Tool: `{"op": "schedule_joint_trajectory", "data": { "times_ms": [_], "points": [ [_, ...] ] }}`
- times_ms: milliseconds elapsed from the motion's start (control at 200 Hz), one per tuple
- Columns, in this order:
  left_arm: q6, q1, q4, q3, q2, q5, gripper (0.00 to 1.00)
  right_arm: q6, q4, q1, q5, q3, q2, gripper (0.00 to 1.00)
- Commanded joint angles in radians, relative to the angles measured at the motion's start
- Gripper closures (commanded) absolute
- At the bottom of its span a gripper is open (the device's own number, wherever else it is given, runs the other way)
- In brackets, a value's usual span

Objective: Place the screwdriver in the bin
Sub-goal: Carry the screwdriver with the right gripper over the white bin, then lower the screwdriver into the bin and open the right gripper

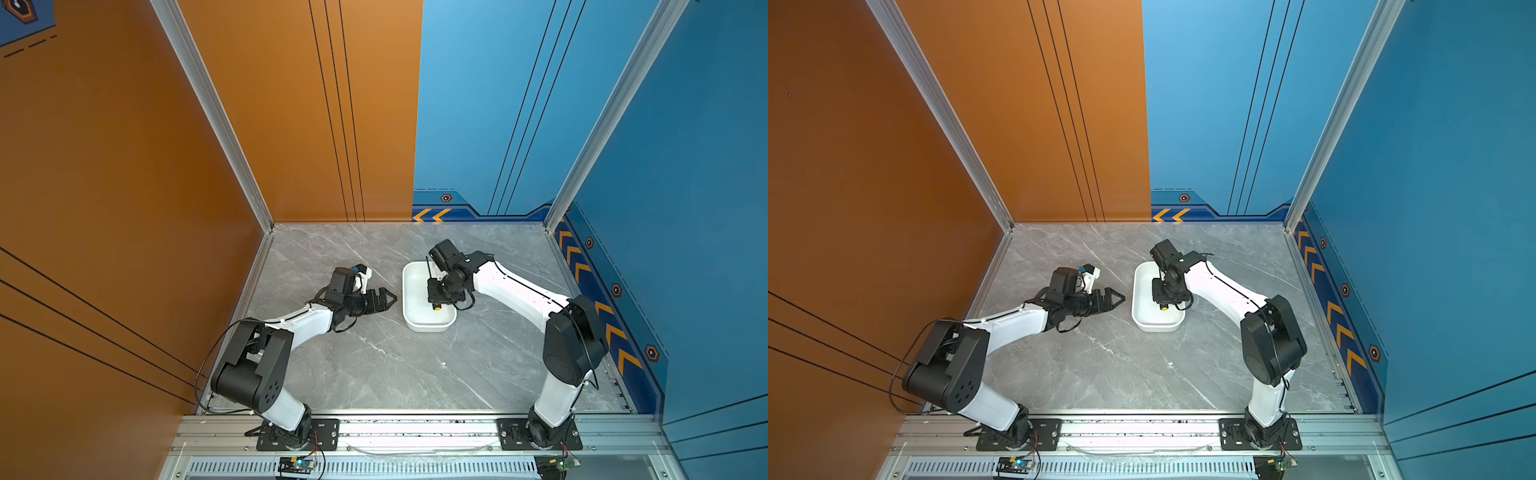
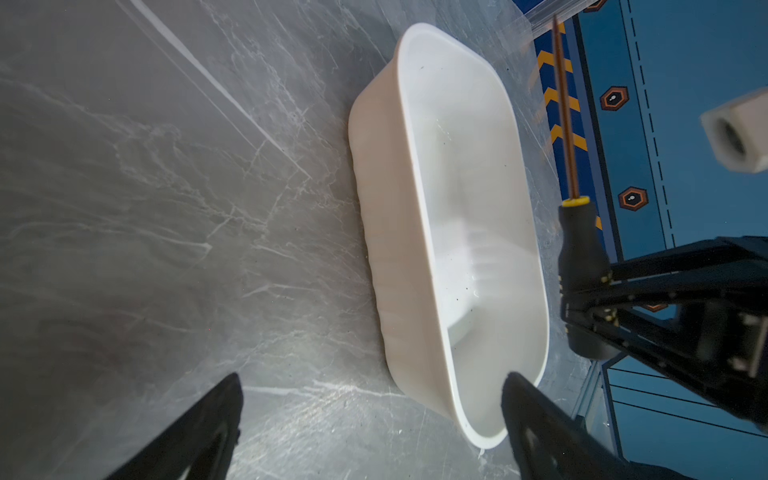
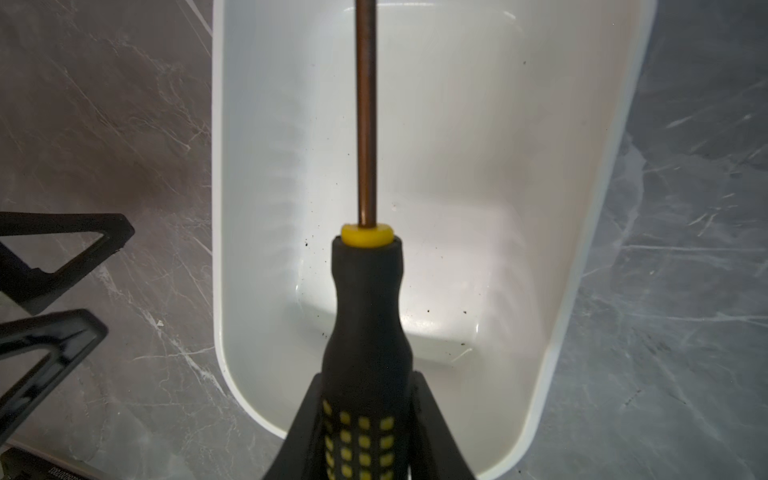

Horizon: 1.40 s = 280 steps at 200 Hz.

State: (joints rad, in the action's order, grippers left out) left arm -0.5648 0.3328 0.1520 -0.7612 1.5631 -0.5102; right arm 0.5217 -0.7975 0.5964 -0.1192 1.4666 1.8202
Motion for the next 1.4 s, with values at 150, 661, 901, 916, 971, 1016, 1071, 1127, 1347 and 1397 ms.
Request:
{"op": "schedule_joint_trajectory", "data": {
  "times_ms": [150, 661, 901, 916, 971, 1016, 1071, 1127, 1347, 1397],
  "points": [
    [0.025, -0.016, -0.021, 0.002, -0.025, -0.025, 0.02, 0.026, 0.035, 0.012, -0.031, 0.001, 0.060, 1.00],
    [0.028, -0.021, -0.021, -0.004, -0.002, -0.039, 0.02, 0.076, 0.072, 0.024, -0.015, -0.083, 0.023, 1.00],
    [0.029, -0.021, -0.021, -0.004, 0.002, -0.043, 0.02, 0.118, 0.074, 0.022, 0.023, -0.054, 0.056, 1.00],
    [0.028, -0.020, -0.020, -0.004, 0.003, -0.042, 0.02, 0.124, 0.074, 0.022, 0.024, -0.053, 0.058, 1.00],
    [0.028, -0.022, -0.021, -0.004, 0.004, -0.042, 0.02, 0.135, 0.074, 0.021, 0.023, -0.050, 0.070, 1.00],
    [0.029, -0.024, -0.020, -0.004, 0.005, -0.045, 0.02, 0.143, 0.075, 0.023, 0.023, -0.046, 0.075, 1.00],
    [0.030, -0.025, -0.021, -0.007, 0.006, -0.047, 0.02, 0.145, 0.075, 0.023, 0.024, -0.041, 0.085, 1.00],
    [0.031, -0.029, -0.020, -0.008, 0.009, -0.050, 0.02, 0.149, 0.075, 0.024, 0.020, -0.036, 0.095, 1.00],
    [0.032, -0.035, -0.021, -0.008, 0.012, -0.055, 0.02, 0.156, 0.074, 0.026, 0.019, -0.006, 0.133, 1.00],
    [0.032, -0.037, -0.021, -0.007, 0.012, -0.056, 0.02, 0.156, 0.075, 0.024, 0.018, -0.002, 0.141, 1.00]
  ]
}}
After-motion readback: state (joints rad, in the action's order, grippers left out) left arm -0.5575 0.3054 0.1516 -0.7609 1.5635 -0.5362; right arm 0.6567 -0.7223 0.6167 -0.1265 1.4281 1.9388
